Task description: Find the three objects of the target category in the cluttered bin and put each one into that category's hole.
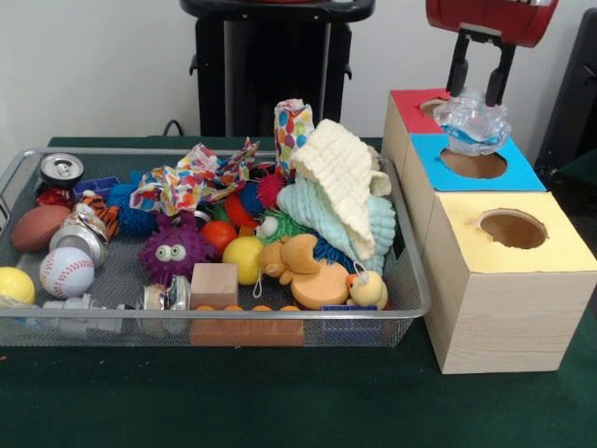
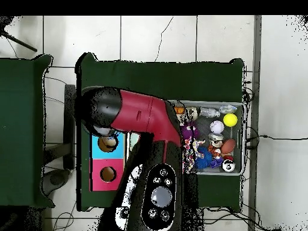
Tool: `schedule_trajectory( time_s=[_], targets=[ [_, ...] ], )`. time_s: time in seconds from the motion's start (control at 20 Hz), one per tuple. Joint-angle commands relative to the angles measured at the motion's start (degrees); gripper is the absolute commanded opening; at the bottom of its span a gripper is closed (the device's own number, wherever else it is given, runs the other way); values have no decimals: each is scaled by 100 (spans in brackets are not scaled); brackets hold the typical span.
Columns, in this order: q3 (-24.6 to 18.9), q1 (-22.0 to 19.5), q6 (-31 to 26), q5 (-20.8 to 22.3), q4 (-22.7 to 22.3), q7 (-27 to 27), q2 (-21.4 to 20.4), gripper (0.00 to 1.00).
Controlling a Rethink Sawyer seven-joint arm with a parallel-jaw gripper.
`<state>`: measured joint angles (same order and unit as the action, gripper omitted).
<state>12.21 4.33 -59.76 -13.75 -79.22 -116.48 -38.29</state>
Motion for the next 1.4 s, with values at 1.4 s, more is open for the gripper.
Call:
schedule_trajectory(
  time_s=[1.4],
  targets=[
    [70, 211, 1959, -637, -2395, -1665, -312, 0]
  ],
)
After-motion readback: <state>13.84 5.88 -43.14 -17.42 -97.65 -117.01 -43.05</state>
